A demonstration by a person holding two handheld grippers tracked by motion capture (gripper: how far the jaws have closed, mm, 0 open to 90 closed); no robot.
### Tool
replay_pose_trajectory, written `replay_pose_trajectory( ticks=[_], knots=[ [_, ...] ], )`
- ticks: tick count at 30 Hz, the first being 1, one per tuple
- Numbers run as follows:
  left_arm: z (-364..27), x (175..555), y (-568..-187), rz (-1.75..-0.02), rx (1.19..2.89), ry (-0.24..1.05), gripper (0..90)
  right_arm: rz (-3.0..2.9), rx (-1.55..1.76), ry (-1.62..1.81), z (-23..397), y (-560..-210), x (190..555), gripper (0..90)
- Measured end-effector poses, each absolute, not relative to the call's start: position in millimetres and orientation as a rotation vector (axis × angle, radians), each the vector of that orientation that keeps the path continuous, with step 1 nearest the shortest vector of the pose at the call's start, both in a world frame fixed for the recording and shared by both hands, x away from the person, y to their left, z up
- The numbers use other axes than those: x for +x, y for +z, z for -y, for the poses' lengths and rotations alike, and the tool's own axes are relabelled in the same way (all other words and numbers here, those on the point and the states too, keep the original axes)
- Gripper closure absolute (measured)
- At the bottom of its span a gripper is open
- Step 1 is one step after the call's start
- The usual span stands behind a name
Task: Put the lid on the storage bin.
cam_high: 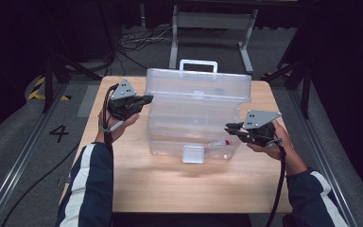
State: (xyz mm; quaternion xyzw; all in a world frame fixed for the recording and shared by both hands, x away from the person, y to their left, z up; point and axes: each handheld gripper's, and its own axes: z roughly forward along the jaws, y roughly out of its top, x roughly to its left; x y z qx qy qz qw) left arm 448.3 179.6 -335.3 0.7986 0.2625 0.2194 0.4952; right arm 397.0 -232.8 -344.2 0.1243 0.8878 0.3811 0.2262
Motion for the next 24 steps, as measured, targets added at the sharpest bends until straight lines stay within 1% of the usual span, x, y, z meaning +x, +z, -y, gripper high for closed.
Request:
replay_pose_trajectory(
  ticks=[15,24],
  knots=[
    [-179,439,-342,-0.619,1.977,0.532,90.0,-2.422,0.403,1.041,260,-344,387,83.0],
    [-180,435,-346,-0.611,2.008,0.528,90.0,-2.421,0.417,1.032,265,-345,384,83.2]
  ],
)
